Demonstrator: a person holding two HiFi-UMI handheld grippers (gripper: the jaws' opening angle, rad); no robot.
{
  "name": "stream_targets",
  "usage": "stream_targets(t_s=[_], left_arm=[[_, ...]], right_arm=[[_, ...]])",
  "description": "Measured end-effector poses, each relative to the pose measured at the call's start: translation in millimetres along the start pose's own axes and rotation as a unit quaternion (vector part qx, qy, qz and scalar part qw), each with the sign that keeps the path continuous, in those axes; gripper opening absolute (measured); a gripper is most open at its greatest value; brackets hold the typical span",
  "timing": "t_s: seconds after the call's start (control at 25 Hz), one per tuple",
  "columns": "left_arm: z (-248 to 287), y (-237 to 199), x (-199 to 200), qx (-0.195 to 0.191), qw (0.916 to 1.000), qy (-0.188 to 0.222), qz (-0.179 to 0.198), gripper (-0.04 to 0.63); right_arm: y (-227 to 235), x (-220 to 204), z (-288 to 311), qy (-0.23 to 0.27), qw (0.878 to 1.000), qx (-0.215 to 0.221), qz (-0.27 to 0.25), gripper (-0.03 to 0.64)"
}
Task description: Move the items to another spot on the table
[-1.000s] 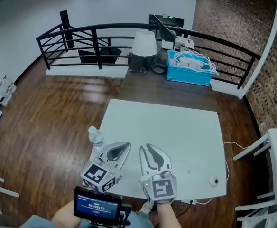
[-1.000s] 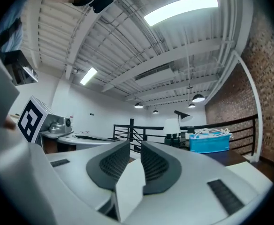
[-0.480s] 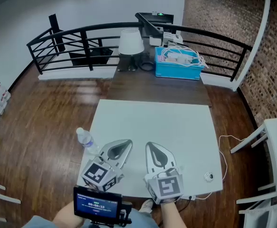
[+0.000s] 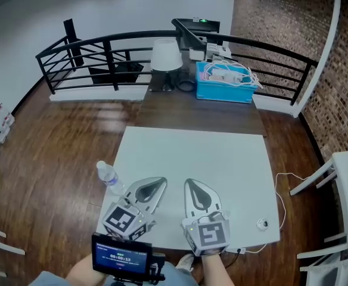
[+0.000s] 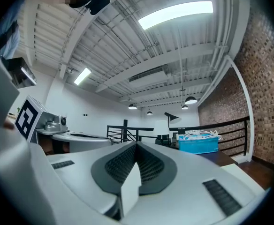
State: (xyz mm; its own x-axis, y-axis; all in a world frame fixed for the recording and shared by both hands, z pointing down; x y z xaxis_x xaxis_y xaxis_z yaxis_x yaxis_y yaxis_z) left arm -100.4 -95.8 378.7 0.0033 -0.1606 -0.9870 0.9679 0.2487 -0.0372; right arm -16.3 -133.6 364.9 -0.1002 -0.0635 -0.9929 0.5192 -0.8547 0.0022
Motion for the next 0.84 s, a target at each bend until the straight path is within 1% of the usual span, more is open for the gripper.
stream_targets(t_s=[0.44, 0.84], left_arm=[[-10, -9, 0, 0.006, 1.0, -0.003, 0.006, 0.006], [-13, -14, -2, 0.007, 1.0, -0.003, 0.002, 0.006]], right_arm=[[-12, -4, 3, -0.009, 1.0, 0.003, 0.001, 0.003], [-18, -6, 7, -0.01, 1.0, 0.003, -0.001, 0.003]])
Point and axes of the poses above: the fingertips, and each gripper's own axes: z forward along the fingers, y to its right, x out of its top, the point moved 3 cm from there along -z, backward along the fingers, and after that the axes turned 7 degrees about -y, right-handed, at the moved point
